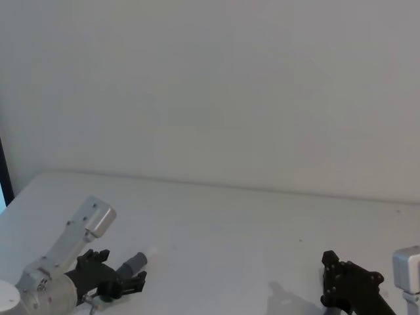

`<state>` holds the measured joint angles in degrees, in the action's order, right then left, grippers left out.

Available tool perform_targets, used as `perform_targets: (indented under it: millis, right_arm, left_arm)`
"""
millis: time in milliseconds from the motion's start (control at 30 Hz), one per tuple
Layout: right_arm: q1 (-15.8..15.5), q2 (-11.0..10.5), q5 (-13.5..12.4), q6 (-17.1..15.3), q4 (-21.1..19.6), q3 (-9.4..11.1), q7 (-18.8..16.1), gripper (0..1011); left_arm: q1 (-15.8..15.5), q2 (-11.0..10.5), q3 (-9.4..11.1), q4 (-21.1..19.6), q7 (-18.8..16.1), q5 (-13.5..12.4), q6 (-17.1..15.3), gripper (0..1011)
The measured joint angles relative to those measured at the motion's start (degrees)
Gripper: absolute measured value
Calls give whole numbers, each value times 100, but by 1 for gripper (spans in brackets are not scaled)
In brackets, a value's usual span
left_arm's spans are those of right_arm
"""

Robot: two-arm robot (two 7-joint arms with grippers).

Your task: Use both hands to pick up one end of the pipe from the table, align the ends, and insert them.

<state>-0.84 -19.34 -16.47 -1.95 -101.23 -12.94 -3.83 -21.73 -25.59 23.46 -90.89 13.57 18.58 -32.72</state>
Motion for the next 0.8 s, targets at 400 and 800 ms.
perform_targets:
  millis: [400, 800]
  right_arm:
    - [0, 0, 0, 0, 0, 0, 0, 0]
    - [0, 0, 0, 0, 0, 0, 0, 0]
  left_arm:
    - [-123, 46, 24, 240, 109, -64, -14, 1002]
    - [-206, 103, 29, 402, 181, -128, -4, 1002]
